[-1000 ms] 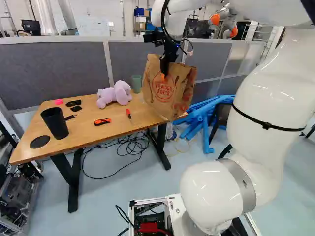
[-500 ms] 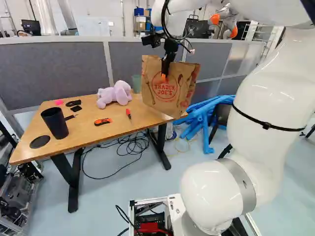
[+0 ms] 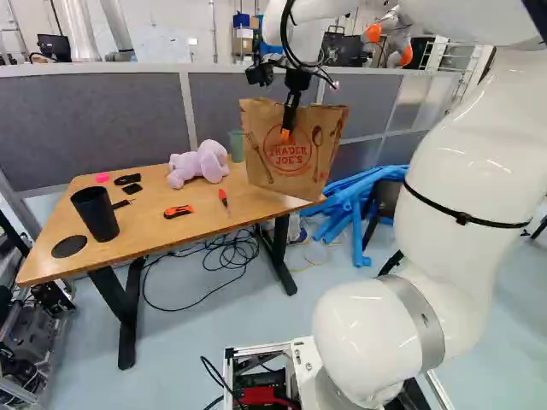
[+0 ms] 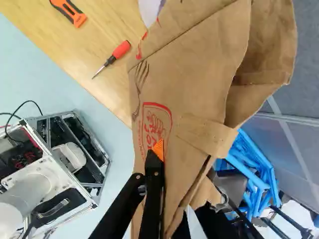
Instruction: Pick up the bag on the ground and place it on the table
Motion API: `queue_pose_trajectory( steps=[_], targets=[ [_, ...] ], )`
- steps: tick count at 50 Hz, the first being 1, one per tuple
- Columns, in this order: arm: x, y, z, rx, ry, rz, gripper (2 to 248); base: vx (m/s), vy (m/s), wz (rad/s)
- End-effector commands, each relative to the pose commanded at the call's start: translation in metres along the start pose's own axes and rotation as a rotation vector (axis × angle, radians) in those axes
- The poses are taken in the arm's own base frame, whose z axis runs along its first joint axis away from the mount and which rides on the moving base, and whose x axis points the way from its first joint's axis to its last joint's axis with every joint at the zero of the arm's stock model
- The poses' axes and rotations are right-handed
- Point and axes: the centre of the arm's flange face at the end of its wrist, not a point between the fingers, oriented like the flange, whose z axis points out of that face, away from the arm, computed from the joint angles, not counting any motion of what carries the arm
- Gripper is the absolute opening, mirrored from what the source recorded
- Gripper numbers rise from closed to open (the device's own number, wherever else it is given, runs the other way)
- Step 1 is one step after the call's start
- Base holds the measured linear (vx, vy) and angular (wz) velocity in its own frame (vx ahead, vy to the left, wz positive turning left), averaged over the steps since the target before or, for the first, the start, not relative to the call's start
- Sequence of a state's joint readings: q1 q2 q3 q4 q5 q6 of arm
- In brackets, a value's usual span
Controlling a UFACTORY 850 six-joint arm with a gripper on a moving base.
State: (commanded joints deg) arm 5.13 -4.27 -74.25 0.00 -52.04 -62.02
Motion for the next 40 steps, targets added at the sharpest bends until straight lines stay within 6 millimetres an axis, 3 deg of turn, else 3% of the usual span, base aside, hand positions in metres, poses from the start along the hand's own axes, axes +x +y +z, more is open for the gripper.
queue_pose_trajectory(
  steps=[40],
  targets=[
    [0.0000, 0.0000, 0.0000, 0.000, 0.000, -0.420, 21, 0.000, 0.000, 0.000]
  ],
)
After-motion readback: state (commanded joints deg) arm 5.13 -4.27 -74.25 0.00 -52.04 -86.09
